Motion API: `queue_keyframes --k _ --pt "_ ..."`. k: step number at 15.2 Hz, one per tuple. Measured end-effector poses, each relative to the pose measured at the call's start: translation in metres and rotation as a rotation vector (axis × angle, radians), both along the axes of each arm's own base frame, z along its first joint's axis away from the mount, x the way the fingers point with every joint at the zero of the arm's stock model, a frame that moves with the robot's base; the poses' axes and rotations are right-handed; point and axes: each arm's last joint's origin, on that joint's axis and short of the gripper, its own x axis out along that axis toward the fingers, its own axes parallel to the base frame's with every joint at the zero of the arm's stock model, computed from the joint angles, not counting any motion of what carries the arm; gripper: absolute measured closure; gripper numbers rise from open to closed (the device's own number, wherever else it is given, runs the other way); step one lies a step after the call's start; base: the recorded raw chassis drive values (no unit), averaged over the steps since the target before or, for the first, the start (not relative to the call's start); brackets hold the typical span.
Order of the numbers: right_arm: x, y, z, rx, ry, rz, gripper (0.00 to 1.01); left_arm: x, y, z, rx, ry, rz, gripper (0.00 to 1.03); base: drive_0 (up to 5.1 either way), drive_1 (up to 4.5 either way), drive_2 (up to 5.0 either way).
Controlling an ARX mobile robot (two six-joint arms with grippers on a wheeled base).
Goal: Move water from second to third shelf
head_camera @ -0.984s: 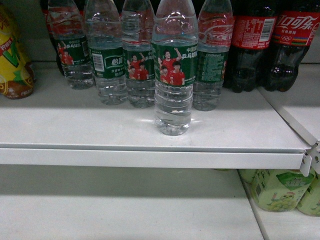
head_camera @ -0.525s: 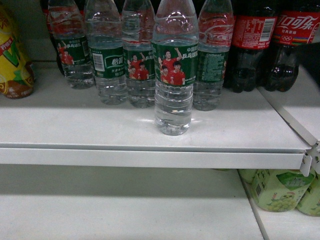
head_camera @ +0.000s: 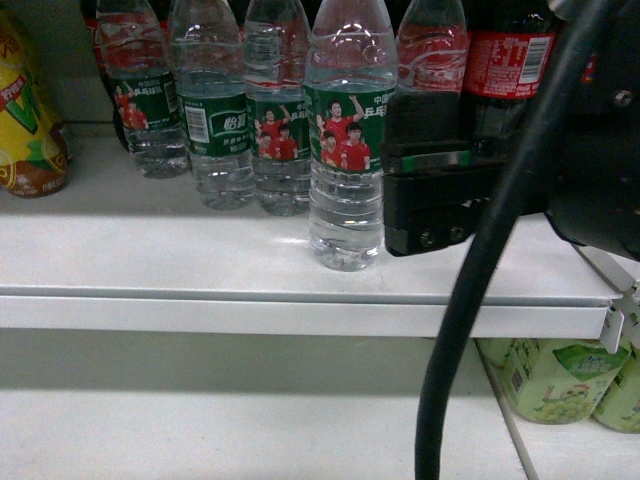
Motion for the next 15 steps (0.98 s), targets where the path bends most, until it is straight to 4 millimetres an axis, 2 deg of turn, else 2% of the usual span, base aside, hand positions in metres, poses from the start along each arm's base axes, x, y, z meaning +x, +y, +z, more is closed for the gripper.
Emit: queue_keyframes --k 3,7,15 --pt "0.009 0.016 0.003 0.03 0.021 0.079 0.03 0.0 0.0 0.0 0.0 0.0 0.0 0.05 0.0 0.0 0.0" --pt "0.018 0.026 0.003 0.04 0.032 0.111 0.03 0.0 0.0 0.0 0.0 0.0 0.0 0.05 0.0 0.0 0.0" --pt "0.055 0.047 -0.006 0.066 0.067 0.047 0.03 0.0 0.0 0.0 0.0 0.0 0.0 0.05 0.0 0.0 0.0"
